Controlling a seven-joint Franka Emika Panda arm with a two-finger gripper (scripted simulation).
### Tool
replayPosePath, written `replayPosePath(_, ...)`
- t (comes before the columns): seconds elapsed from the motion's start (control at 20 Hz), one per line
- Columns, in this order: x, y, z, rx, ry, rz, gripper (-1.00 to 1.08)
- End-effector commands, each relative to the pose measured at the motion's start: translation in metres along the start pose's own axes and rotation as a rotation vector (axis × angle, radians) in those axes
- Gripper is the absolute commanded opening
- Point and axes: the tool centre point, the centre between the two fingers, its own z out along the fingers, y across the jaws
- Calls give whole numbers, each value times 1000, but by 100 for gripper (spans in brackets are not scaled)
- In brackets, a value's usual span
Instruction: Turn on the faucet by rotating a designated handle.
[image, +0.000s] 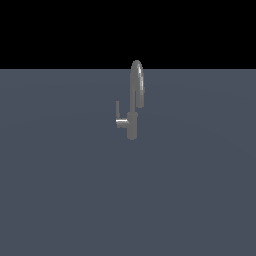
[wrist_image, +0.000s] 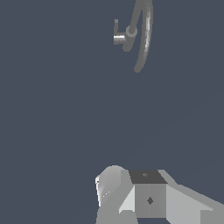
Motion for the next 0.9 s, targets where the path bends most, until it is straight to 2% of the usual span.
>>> replayPosePath(0.0,0,0,0,0,0,0,-100)
replayPosePath(0.2,0,-1,-3,-2,11,12,-100)
replayPosePath(0.4,2,-3,-13,-8,42,46,-100)
replayPosePath(0.6,4,-8,-29,-18,93,102,-100)
replayPosePath(0.85,7,-19,-56,-37,184,201,-100)
